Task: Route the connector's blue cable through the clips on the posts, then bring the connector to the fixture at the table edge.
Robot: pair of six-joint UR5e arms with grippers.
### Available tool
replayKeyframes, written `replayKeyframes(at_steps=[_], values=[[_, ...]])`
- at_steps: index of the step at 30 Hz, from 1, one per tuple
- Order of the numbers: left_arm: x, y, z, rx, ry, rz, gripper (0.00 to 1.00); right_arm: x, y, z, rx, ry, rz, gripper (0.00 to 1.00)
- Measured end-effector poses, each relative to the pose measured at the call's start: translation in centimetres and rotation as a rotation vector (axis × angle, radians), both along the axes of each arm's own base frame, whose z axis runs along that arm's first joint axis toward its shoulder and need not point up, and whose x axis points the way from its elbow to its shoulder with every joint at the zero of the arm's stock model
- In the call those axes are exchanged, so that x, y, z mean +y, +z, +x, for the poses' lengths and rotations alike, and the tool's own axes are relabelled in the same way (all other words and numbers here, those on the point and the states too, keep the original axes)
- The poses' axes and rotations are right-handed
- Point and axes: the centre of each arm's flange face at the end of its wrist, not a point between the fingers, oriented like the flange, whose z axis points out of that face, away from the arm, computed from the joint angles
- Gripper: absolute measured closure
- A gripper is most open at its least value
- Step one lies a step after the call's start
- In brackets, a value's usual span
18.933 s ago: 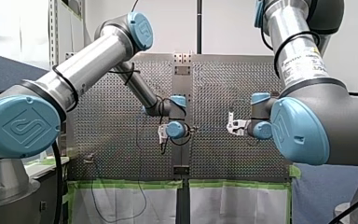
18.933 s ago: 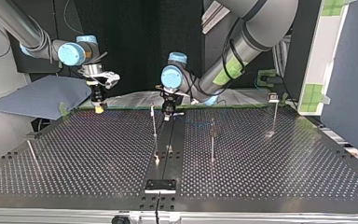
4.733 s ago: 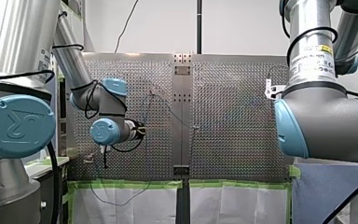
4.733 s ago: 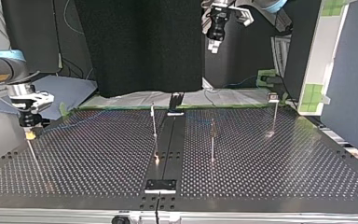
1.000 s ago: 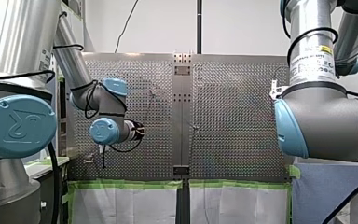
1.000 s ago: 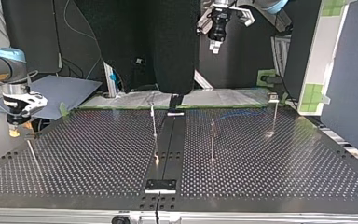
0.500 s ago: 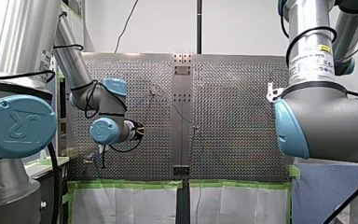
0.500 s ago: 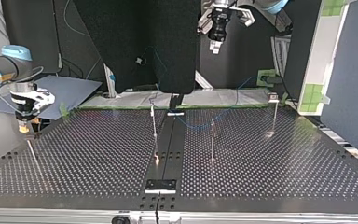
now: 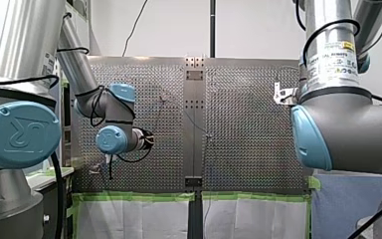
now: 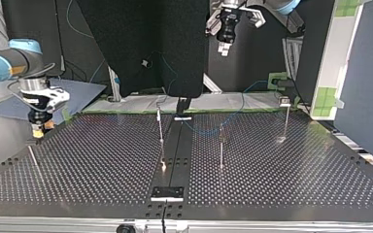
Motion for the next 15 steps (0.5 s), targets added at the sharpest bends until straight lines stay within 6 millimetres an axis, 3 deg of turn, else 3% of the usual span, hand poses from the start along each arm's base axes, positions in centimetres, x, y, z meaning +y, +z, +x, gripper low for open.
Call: replayKeyframes(at_steps=[5,15], values=[[0.0,0.1,0.1,-0.003,0.001,-0.002,0.0,1.8,0.2,2.3,0.006,0.013,-0.01,0.02],[-1.8,1.7,2.0,-0.06,-0.012,-0.019,0.0,5.0,-2.6,6.1,0.006,0.014,0.008,0.02]])
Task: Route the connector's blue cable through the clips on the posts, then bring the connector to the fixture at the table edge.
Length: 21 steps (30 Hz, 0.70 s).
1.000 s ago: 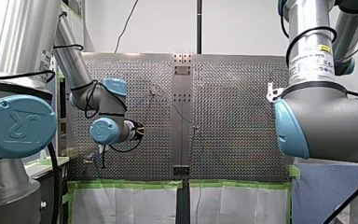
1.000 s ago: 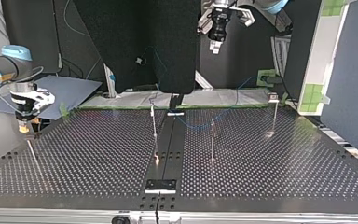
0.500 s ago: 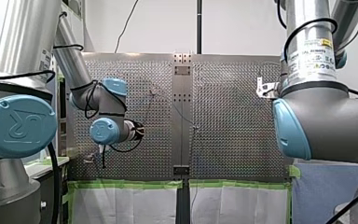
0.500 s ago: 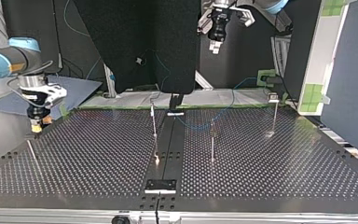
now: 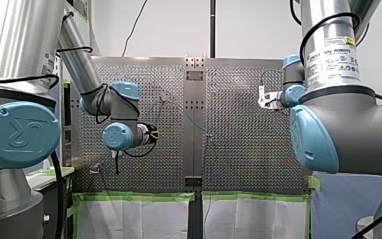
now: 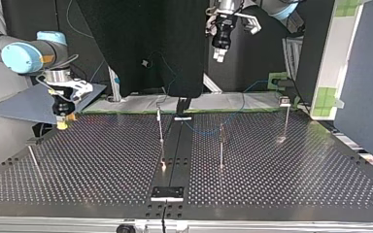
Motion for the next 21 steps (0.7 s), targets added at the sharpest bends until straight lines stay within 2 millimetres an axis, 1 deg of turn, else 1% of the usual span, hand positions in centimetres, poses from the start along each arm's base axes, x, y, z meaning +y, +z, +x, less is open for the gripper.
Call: replayKeyframes(at_steps=[5,14,18,21], values=[[-0.6,0.6,0.7,-0.022,0.001,0.009,0.0,1.7,-1.5,1.8,0.003,0.0,0.002,0.02],[0.1,0.6,0.8,-0.021,0.069,0.074,0.0,6.0,-4.8,4.6,0.013,-0.001,0.083,0.02],[0.3,0.6,0.8,-0.02,0.089,0.081,0.0,7.1,-5.4,5.8,0.017,-0.001,0.085,0.02],[0.4,0.6,0.9,-0.021,0.096,0.081,0.0,7.6,-6.3,6.8,0.022,-0.001,0.089,0.02]])
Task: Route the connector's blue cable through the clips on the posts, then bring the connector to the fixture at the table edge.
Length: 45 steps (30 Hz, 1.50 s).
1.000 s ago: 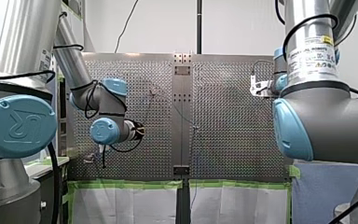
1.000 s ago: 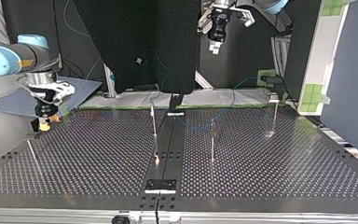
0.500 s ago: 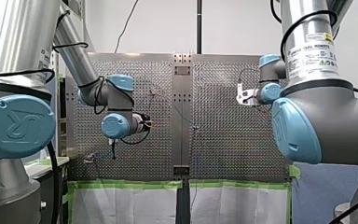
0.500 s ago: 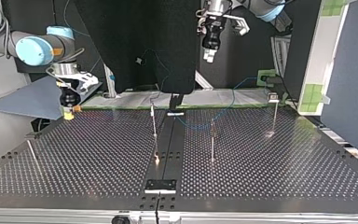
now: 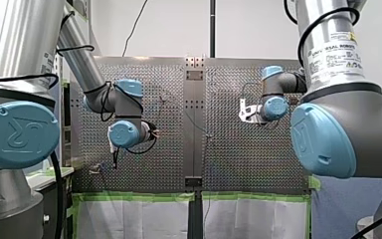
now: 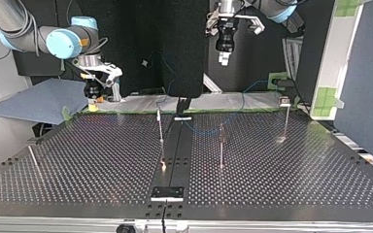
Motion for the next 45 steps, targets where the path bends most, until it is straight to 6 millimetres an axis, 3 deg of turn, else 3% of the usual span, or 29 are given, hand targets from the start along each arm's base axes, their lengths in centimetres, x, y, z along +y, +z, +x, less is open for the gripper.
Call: replayKeyframes(at_steps=[7,45], values=[[0.07,0.04,0.12,-0.002,0.005,-0.001,0.0,0.47,-1.09,1.04,0.006,0.0,0.005,0.02],[0.07,0.04,0.14,-0.002,0.005,-0.001,0.0,0.49,-1.14,1.09,0.007,0.0,0.005,0.02]])
